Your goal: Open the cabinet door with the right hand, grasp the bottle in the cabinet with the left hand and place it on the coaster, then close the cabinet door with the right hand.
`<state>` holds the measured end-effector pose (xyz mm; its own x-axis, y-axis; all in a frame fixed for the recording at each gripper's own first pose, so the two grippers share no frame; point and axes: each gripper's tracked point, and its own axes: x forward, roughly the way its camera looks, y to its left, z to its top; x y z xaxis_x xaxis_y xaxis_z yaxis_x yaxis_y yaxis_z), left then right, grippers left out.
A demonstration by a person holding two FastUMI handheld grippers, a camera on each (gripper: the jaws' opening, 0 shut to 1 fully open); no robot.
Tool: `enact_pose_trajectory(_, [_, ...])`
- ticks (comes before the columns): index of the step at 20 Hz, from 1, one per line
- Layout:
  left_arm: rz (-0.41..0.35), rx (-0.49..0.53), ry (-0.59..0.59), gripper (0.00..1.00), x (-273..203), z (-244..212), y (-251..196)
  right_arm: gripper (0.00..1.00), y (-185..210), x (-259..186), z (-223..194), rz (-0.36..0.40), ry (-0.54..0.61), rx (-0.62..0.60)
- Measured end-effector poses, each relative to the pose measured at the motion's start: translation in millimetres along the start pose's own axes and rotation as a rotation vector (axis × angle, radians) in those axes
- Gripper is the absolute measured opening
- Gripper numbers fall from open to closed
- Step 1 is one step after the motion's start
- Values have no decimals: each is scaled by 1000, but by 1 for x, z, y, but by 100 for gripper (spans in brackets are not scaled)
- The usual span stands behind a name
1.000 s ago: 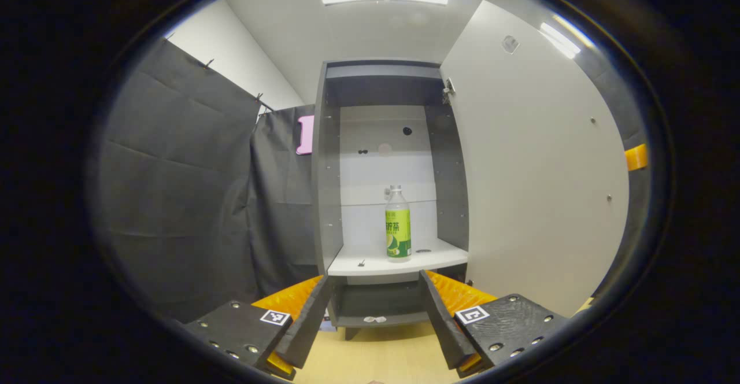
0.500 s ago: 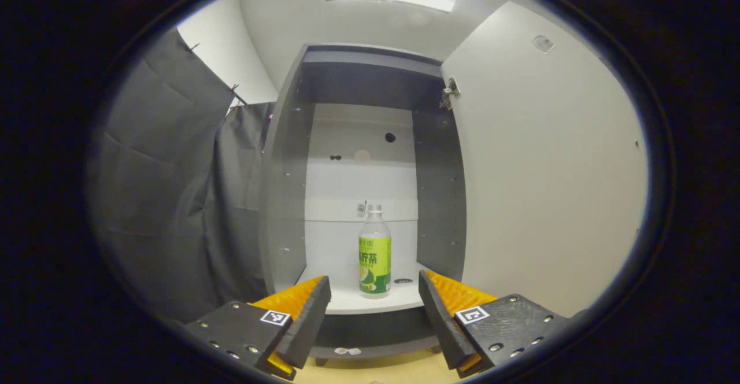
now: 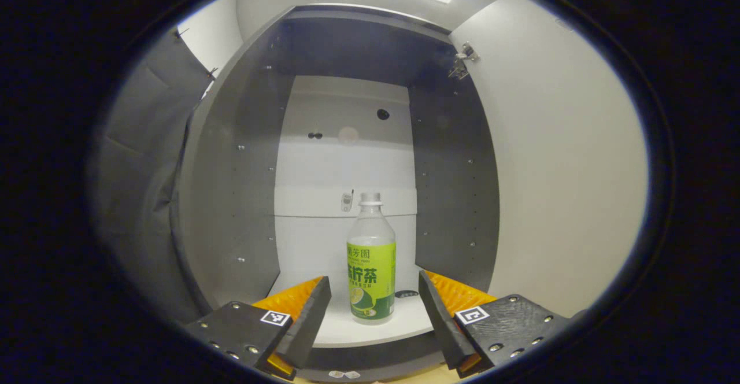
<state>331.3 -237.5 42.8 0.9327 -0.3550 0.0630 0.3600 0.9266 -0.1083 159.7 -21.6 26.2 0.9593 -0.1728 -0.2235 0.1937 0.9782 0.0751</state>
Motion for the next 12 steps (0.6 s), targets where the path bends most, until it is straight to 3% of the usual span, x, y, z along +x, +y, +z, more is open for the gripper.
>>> enact_pose_trajectory(1, [-5,-14,8,87,10,-5,2,95,2,1,-2,0,3,10])
enact_pose_trajectory(5, [12,-27,44,88,44,-27,13,95,2,4,-10,-18,22,17])
enact_pose_trajectory(6, [9,-15,55,91,51,-32,13,92,1,4,-13,-25,28,13])
enact_pose_trajectory(7, [6,0,69,87,57,-37,14,91,-1,4,-15,-31,34,11])
enact_pose_trajectory(8, [7,9,80,87,63,-43,14,95,-1,4,-17,-34,40,13])
enact_pose_trajectory(11, [-12,12,114,87,73,-55,11,95,1,7,-23,-32,57,13])
enact_pose_trajectory(12, [-11,11,114,92,76,-56,11,96,1,6,-24,-31,59,6])
